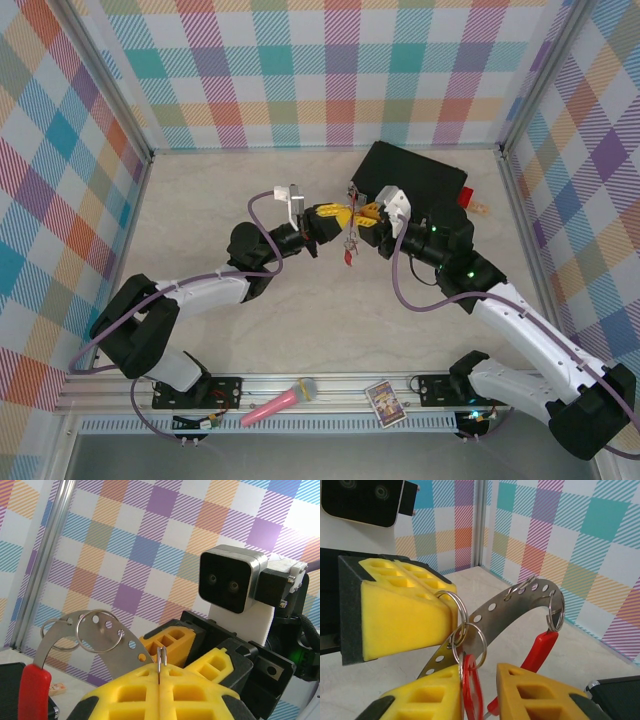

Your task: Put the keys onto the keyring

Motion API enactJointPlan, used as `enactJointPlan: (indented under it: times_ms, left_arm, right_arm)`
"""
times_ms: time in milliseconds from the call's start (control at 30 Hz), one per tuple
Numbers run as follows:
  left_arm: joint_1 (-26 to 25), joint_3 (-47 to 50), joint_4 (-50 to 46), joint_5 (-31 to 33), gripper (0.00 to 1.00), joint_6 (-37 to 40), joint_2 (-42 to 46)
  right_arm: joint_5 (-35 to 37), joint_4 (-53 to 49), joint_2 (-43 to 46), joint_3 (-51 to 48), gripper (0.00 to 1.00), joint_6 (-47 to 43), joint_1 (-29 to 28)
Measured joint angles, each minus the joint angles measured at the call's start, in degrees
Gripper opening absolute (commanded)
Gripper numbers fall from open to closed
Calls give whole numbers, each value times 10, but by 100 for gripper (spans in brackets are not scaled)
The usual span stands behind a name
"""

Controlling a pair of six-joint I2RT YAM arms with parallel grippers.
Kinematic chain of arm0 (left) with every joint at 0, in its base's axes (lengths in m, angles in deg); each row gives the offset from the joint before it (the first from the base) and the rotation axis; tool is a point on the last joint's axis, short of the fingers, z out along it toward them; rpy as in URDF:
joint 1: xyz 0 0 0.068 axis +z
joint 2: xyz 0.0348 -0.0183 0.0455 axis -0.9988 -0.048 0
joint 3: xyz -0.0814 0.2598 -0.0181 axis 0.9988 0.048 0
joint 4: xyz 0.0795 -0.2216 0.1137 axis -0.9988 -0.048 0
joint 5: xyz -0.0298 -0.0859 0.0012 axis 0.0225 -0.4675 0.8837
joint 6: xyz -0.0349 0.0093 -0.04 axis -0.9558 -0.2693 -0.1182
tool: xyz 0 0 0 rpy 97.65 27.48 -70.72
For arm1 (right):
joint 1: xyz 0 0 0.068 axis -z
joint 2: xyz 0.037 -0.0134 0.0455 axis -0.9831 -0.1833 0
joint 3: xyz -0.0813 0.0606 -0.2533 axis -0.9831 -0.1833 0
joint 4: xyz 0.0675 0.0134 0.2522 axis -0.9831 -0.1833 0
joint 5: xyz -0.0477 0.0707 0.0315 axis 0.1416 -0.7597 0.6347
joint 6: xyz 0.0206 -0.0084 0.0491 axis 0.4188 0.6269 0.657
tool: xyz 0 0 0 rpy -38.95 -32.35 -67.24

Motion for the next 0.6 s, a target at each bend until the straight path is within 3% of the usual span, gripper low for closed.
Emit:
enactJointPlan:
  times_ms: [233, 600]
  left_arm:
    - [0, 0, 0, 2, 0, 0, 0]
    - [0, 0, 0, 4, 0, 0, 0]
  right_arm:
    - [2, 0, 1, 0, 3, 0, -2]
    - [1, -6, 10, -8, 0, -2, -7]
